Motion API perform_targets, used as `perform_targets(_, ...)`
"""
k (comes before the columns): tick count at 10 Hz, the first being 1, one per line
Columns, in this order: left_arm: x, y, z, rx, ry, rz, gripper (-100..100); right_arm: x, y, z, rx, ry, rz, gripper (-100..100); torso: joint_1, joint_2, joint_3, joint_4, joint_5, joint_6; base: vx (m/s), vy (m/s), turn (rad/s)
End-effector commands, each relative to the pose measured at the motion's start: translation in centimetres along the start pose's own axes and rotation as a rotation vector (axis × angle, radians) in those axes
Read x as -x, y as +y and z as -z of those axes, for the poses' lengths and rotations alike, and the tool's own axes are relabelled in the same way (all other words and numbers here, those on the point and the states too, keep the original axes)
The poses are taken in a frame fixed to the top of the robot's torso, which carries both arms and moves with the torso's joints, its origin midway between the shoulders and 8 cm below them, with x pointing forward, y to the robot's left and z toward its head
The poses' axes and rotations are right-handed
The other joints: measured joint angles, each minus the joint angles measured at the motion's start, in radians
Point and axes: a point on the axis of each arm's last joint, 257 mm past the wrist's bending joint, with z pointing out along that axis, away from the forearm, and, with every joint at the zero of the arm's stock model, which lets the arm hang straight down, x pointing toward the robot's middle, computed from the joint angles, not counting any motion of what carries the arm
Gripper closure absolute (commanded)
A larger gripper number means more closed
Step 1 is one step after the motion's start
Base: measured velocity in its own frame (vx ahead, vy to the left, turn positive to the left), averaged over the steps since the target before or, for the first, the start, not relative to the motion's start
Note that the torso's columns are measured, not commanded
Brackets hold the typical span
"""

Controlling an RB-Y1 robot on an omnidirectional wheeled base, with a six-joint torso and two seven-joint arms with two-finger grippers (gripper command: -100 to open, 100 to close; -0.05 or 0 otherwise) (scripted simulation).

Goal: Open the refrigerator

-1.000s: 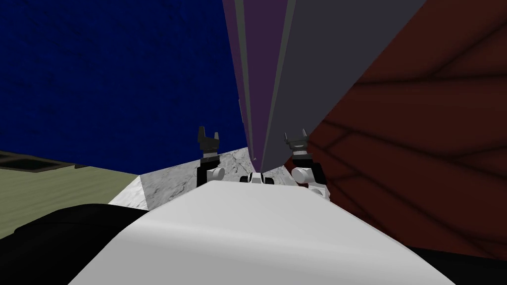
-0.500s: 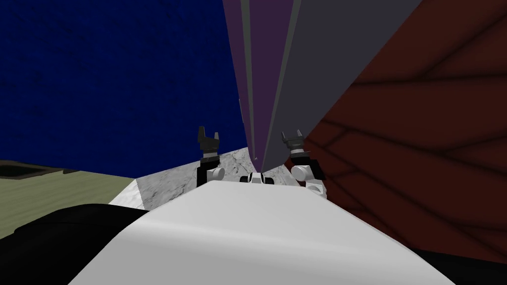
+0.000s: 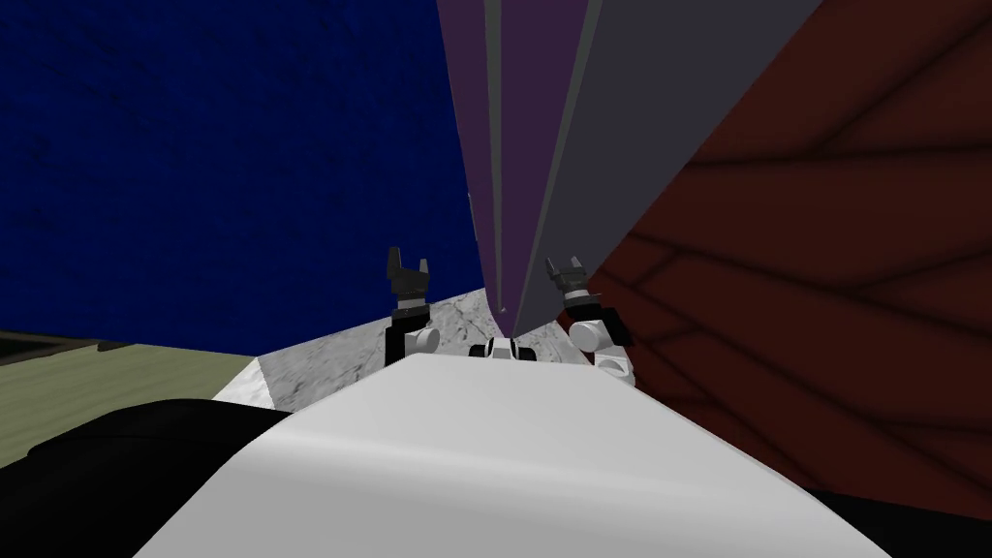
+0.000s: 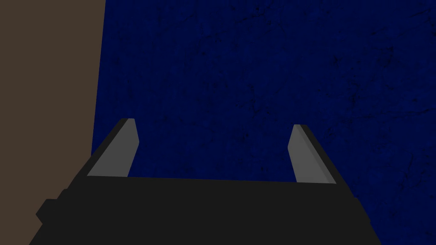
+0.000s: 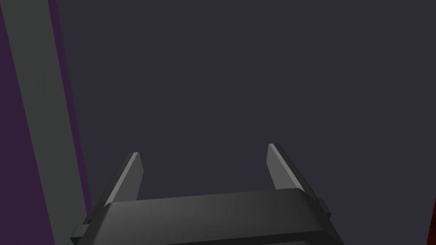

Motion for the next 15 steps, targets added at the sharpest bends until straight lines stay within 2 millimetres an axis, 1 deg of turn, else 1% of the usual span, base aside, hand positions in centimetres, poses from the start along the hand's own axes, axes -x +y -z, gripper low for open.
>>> perform_targets(1,0.0,0.0,0.0,0.000,0.000,0.000,0,0.7,-0.8,-0.5,-0.026,-0.027,-0.115,-100,0.001,-0.001,0.000,0.000,0.000,0.000,-0.011,0.053,-0.038)
perform_targets(2,0.0,0.0,0.0,0.000,0.000,0.000,0,1.2,-1.5,-0.9,-0.048,-0.050,-0.189,-100,0.001,0.000,0.000,0.000,0.000,0.000,-0.024,0.056,-0.067)
perform_targets(3,0.0,0.0,0.0,0.000,0.000,0.000,0,1.2,-1.5,-0.9,-0.048,-0.050,-0.206,-100,0.001,0.000,0.000,0.000,0.000,0.000,-0.014,0.051,-0.038)
perform_targets(4,0.0,0.0,0.0,0.000,0.000,0.000,0,1.7,-2.3,-1.2,-0.070,-0.074,-0.278,-100,0.000,0.000,0.000,0.000,0.000,0.000,-0.006,0.058,-0.080)
perform_targets(5,0.0,0.0,0.0,0.000,0.000,0.000,0,1.7,-2.3,-1.2,-0.069,-0.075,-0.295,-100,0.002,-0.001,-0.001,0.000,0.000,-0.001,-0.003,0.050,-0.042)
perform_targets(6,0.0,0.0,0.0,0.000,0.000,0.000,0,2.1,-3.2,-1.5,-0.091,-0.098,-0.367,-100,0.003,-0.002,-0.001,0.000,0.001,-0.002,-0.014,0.055,-0.061)
perform_targets(7,0.0,0.0,0.0,0.000,0.000,0.000,0,2.1,-3.2,-1.5,-0.090,-0.099,-0.383,-100,0.005,-0.001,-0.001,-0.001,0.001,-0.002,-0.017,0.049,-0.030)
perform_targets(8,0.0,0.0,0.0,0.000,0.000,0.000,0,2.5,-4.0,-1.8,-0.112,-0.123,-0.455,-100,0.004,-0.002,-0.002,0.000,0.002,-0.002,-0.020,0.060,-0.066)
perform_targets(9,0.0,0.0,0.0,0.000,0.000,0.000,0,2.5,-4.0,-1.8,-0.111,-0.123,-0.468,-100,0.005,-0.003,-0.002,0.001,0.002,-0.002,-0.016,0.048,-0.039)
perform_targets(10,0.0,0.0,0.0,0.000,0.000,0.000,0,2.8,-4.9,-2.0,-0.131,-0.147,-0.542,-100,0.004,-0.004,-0.003,0.001,0.002,-0.003,-0.015,0.046,-0.055)
perform_targets(11,0.0,0.0,0.0,0.000,0.000,0.000,0,2.8,-4.9,-2.0,-0.131,-0.147,-0.551,-100,0.005,-0.005,-0.004,0.001,0.002,-0.003,-0.011,0.042,-0.035)
perform_targets(12,0.0,0.0,0.0,0.000,0.000,0.000,0,3.0,-5.8,-2.3,-0.150,-0.170,-0.626,-100,0.005,-0.006,-0.004,0.001,0.002,-0.003,-0.002,0.048,-0.060)
perform_targets(13,0.0,0.0,0.0,0.000,0.000,0.000,0,3.0,-5.8,-2.3,-0.149,-0.170,-0.632,-100,0.005,-0.006,-0.004,0.001,0.002,-0.003,-0.007,0.044,-0.039)
perform_targets(14,0.0,0.0,0.0,0.000,0.000,0.000,0,3.2,-6.8,-2.5,-0.168,-0.192,-0.707,-100,0.005,-0.006,-0.005,0.001,0.002,-0.004,-0.023,0.046,-0.072)
perform_targets(15,0.0,0.0,0.0,0.000,0.000,0.000,0,3.2,-6.8,-2.5,-0.167,-0.192,-0.711,-100,0.007,-0.006,-0.005,0.000,0.003,-0.006,-0.009,0.037,-0.042)
